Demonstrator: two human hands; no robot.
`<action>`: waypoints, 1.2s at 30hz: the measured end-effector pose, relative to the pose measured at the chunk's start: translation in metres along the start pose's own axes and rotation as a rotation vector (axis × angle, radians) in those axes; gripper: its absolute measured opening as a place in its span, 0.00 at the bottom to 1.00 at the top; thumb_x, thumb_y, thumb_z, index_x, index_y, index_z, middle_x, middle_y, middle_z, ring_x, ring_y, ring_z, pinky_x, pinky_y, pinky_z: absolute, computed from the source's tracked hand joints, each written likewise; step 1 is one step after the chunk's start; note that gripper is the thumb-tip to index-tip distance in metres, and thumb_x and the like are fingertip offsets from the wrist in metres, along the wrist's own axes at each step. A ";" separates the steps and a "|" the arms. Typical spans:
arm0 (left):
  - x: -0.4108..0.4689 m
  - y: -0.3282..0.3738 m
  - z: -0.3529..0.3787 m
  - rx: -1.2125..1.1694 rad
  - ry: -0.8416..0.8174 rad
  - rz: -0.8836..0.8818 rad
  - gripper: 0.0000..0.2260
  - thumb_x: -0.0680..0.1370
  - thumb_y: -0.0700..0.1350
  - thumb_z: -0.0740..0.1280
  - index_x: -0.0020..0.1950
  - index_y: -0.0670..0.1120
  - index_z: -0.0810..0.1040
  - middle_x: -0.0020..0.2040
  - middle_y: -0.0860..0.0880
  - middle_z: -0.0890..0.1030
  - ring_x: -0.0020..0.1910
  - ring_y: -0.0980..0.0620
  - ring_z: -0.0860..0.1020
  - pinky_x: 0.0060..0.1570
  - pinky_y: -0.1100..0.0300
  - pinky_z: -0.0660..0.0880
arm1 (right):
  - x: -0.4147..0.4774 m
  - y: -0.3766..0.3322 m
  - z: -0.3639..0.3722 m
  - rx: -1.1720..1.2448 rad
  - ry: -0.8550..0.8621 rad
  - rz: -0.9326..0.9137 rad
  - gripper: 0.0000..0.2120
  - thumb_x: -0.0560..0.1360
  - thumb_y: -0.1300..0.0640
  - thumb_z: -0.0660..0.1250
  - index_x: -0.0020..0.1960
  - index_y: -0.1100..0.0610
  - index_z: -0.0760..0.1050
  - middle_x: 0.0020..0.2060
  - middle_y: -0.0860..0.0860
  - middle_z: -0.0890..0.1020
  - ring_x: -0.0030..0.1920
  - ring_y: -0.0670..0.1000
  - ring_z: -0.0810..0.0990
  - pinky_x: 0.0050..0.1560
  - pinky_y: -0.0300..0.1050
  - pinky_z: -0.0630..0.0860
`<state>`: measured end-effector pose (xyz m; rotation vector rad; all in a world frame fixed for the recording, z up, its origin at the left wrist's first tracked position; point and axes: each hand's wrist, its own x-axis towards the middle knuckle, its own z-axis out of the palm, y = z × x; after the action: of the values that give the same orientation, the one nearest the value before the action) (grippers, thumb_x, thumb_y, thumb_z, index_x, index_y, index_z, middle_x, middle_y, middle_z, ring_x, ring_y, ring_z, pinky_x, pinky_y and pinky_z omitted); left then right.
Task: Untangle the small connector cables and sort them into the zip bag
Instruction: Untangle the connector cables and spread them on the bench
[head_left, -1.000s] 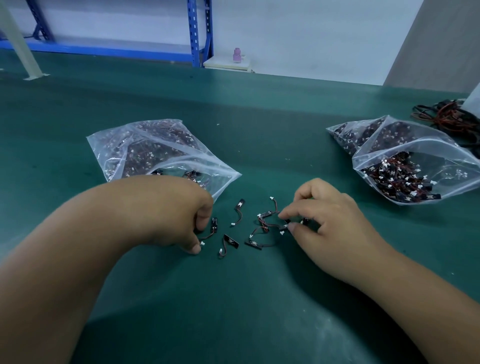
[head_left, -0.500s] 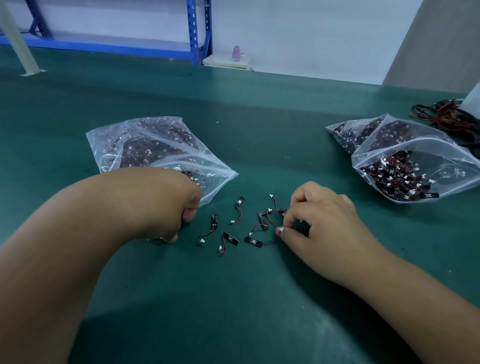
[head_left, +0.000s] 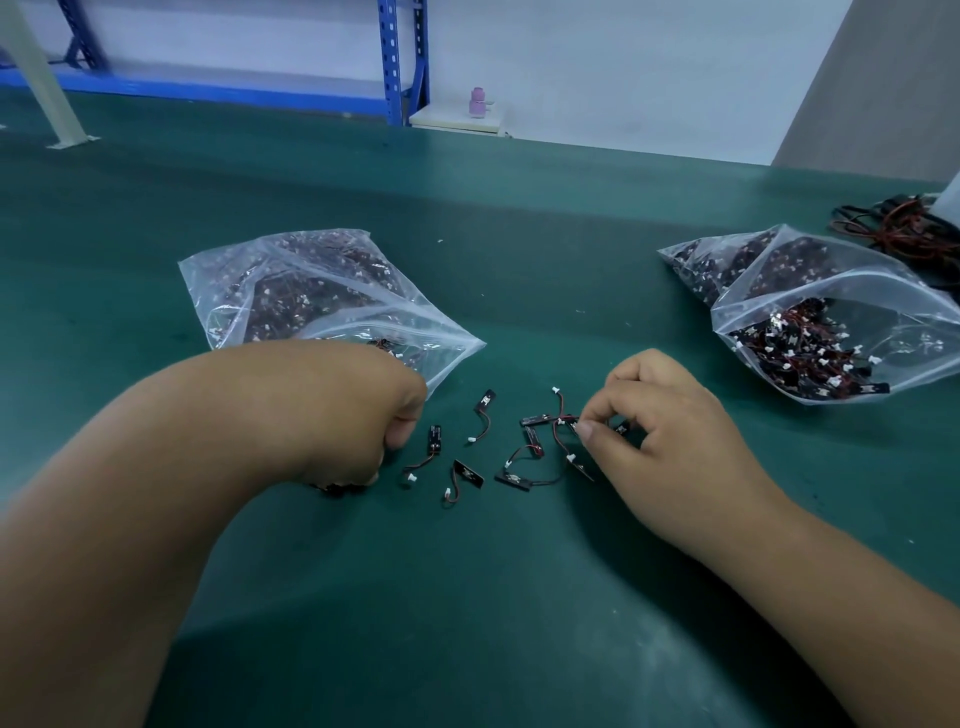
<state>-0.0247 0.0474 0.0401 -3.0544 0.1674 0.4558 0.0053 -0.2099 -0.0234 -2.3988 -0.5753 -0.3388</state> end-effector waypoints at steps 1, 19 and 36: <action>-0.002 0.001 -0.001 -0.011 0.007 -0.006 0.09 0.70 0.46 0.71 0.41 0.57 0.73 0.40 0.57 0.78 0.41 0.57 0.78 0.41 0.57 0.78 | 0.000 0.000 0.000 0.003 0.000 -0.006 0.09 0.74 0.56 0.71 0.37 0.46 0.77 0.43 0.40 0.73 0.45 0.44 0.75 0.52 0.51 0.71; -0.049 -0.020 0.021 0.006 0.026 -0.003 0.06 0.78 0.54 0.66 0.42 0.59 0.71 0.43 0.59 0.76 0.43 0.63 0.73 0.45 0.62 0.73 | -0.005 -0.007 -0.003 -0.120 -0.058 -0.107 0.04 0.70 0.55 0.73 0.37 0.47 0.82 0.40 0.43 0.74 0.42 0.44 0.73 0.54 0.51 0.70; 0.034 0.080 -0.001 -1.153 0.383 0.273 0.06 0.73 0.45 0.75 0.39 0.48 0.81 0.34 0.49 0.84 0.34 0.54 0.81 0.30 0.63 0.73 | 0.001 -0.003 0.001 0.374 0.184 -0.145 0.06 0.74 0.58 0.69 0.48 0.48 0.80 0.37 0.47 0.82 0.38 0.50 0.79 0.42 0.49 0.75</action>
<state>-0.0014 -0.0350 0.0282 -4.2570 0.4838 -0.1278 0.0049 -0.2070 -0.0227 -1.9504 -0.6642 -0.4644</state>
